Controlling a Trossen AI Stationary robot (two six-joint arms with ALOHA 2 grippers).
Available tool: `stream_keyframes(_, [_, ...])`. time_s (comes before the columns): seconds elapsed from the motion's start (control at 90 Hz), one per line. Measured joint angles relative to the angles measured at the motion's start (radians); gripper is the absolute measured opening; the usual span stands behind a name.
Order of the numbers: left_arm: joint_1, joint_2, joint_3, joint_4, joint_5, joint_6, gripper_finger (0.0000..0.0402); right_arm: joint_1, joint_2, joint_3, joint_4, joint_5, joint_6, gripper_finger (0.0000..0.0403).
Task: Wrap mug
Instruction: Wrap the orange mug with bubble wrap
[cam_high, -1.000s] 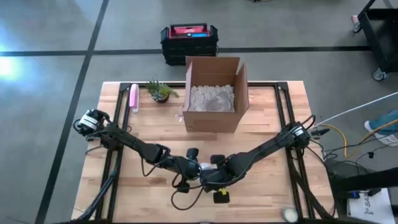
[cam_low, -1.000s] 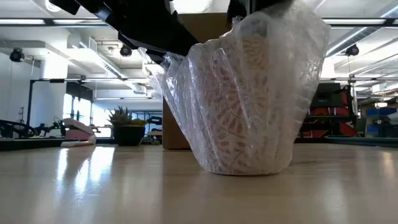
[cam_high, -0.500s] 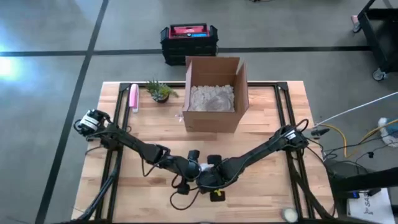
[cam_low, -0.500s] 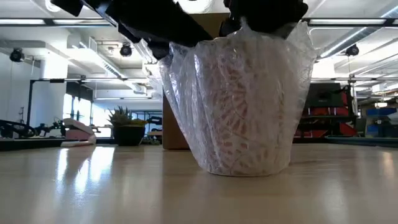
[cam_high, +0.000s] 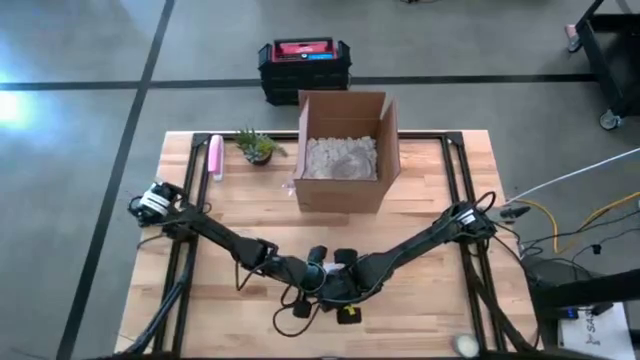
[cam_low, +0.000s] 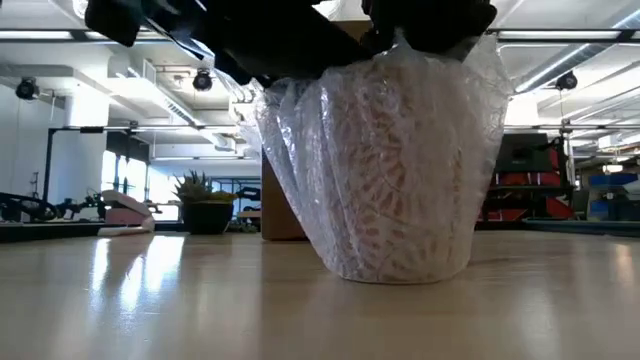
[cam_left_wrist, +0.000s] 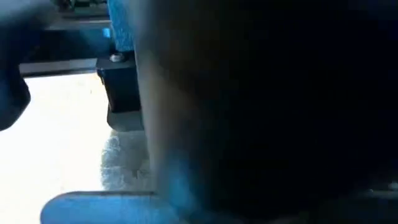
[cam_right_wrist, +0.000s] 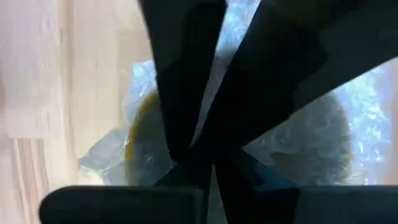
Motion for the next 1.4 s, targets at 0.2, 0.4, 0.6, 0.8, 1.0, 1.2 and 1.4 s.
stream_keyframes(0.2, [0.001, -0.029, -0.002, -0.033, -0.004, 0.001, 0.0020, 0.029, -0.025, 0.000, -0.006, 0.008, 0.004, 0.0008])
stream_keyframes(0.4, [0.002, -0.056, -0.005, -0.061, -0.009, 0.003, 0.0020, 0.057, -0.088, 0.001, -0.044, 0.011, 0.008, 0.0008])
stream_keyframes(0.6, [0.002, -0.060, -0.005, -0.072, -0.010, 0.003, 0.0020, 0.066, -0.105, 0.002, -0.042, 0.040, -0.001, 0.0008])
stream_keyframes(0.8, [0.002, -0.061, -0.005, -0.076, -0.010, 0.003, 0.0020, 0.059, -0.059, -0.007, -0.005, 0.053, -0.021, 0.0008])
stream_keyframes(1.0, [0.002, -0.062, -0.004, -0.075, -0.009, 0.003, 0.0020, 0.055, 0.018, -0.008, 0.019, 0.044, -0.061, 0.0008])
stream_keyframes(1.2, [0.002, -0.065, -0.003, -0.070, -0.008, 0.004, 0.0020, 0.046, 0.049, -0.008, 0.018, 0.038, -0.065, 0.0008])
stream_keyframes(1.4, [0.002, -0.069, -0.004, -0.080, -0.007, 0.003, 0.0020, 0.047, -0.039, 0.029, -0.079, 0.017, -0.026, 0.0008])
